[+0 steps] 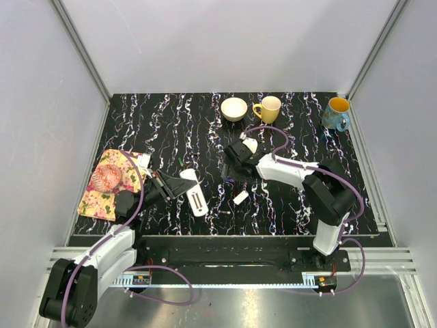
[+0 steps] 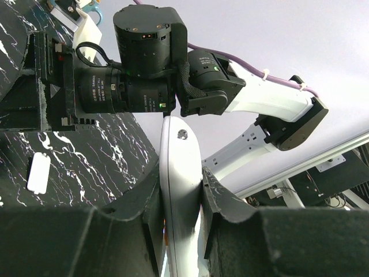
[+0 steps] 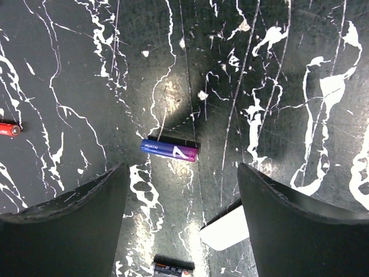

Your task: Load the batteries into the remote control

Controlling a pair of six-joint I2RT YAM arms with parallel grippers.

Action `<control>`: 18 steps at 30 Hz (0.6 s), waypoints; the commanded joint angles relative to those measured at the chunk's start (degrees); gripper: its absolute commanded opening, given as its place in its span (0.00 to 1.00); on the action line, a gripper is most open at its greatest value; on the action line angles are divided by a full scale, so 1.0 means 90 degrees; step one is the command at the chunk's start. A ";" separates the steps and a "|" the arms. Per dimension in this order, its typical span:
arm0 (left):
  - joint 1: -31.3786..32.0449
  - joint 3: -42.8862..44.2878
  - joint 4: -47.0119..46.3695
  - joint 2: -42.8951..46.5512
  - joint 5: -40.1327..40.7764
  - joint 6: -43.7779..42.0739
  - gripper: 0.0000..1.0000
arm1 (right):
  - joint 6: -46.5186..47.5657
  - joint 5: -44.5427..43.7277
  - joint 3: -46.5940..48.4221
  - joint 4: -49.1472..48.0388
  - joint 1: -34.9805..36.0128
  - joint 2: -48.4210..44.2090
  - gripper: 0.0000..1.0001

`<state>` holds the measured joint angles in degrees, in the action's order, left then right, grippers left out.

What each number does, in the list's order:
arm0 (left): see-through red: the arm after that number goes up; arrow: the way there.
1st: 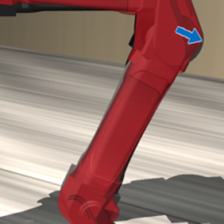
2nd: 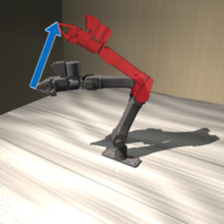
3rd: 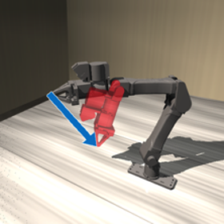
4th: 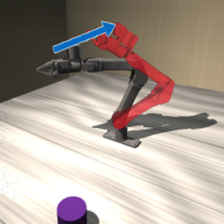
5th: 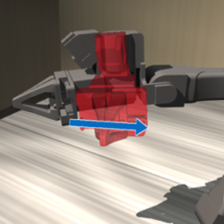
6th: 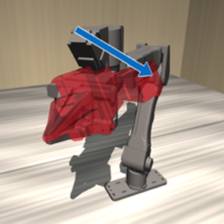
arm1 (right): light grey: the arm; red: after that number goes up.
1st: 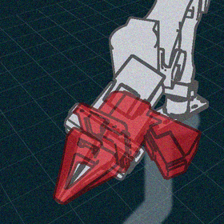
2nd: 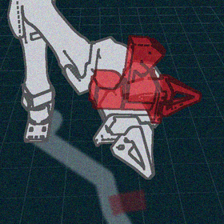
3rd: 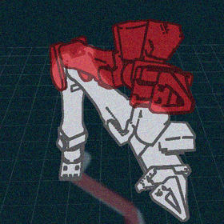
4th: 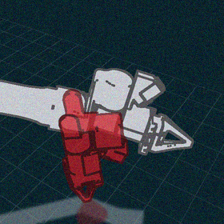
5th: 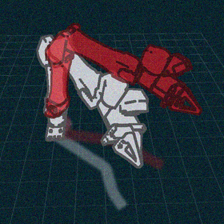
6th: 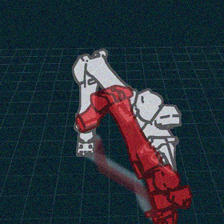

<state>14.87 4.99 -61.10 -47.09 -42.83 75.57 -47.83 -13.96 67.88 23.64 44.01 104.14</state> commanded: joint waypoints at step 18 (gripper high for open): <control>-0.0032 -0.0115 -0.0047 0.0183 0.0120 -0.0233 0.00 | -0.0134 -0.0031 0.0964 0.0381 0.0217 0.0949 0.70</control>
<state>14.87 4.10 -58.85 -46.48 -42.41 74.37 -48.10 -12.73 74.04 24.82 44.91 111.37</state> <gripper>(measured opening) 0.284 0.701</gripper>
